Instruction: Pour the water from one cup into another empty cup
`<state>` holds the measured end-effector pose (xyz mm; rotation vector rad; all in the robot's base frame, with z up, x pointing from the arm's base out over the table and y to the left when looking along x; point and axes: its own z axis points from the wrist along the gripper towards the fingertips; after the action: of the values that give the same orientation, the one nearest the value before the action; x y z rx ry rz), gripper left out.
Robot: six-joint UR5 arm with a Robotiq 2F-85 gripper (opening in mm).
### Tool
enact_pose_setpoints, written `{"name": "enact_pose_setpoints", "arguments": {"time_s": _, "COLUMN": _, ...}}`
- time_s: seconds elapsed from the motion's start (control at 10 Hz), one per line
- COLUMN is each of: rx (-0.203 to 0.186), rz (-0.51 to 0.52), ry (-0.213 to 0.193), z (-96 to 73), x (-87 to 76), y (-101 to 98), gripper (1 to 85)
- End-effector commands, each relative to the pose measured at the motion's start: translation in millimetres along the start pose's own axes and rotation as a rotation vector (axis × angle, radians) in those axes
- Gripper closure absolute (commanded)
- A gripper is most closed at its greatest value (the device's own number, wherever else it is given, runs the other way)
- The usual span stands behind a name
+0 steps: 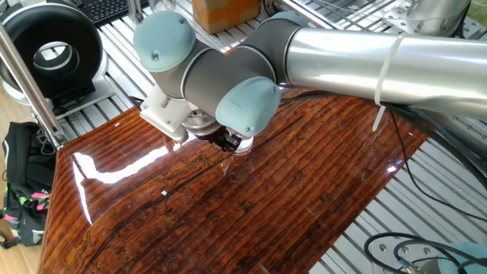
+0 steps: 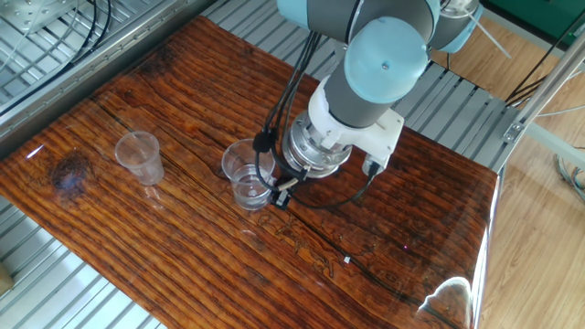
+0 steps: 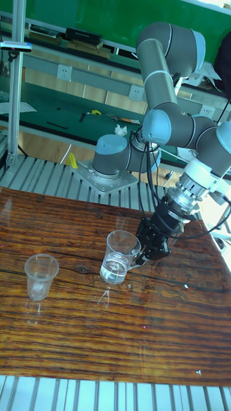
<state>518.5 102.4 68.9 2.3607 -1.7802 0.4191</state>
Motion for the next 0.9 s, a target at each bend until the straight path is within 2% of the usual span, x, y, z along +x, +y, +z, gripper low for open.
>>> {"name": "enact_pose_setpoints", "arguments": {"time_s": 0.0, "rx": -0.004, "rz": 0.007, "ry": -0.024, "z": -0.9, "x": 2.1, "y": 2.5, "gripper": 50.3}}
{"name": "enact_pose_setpoints", "arguments": {"time_s": 0.2, "rx": -0.004, "rz": 0.021, "ry": -0.042, "z": -1.2, "x": -2.8, "y": 2.5, "gripper": 50.3}}
{"name": "enact_pose_setpoints", "arguments": {"time_s": 0.8, "rx": -0.01, "rz": 0.04, "ry": -0.045, "z": -0.1, "x": -6.5, "y": 5.9, "gripper": 51.0}}
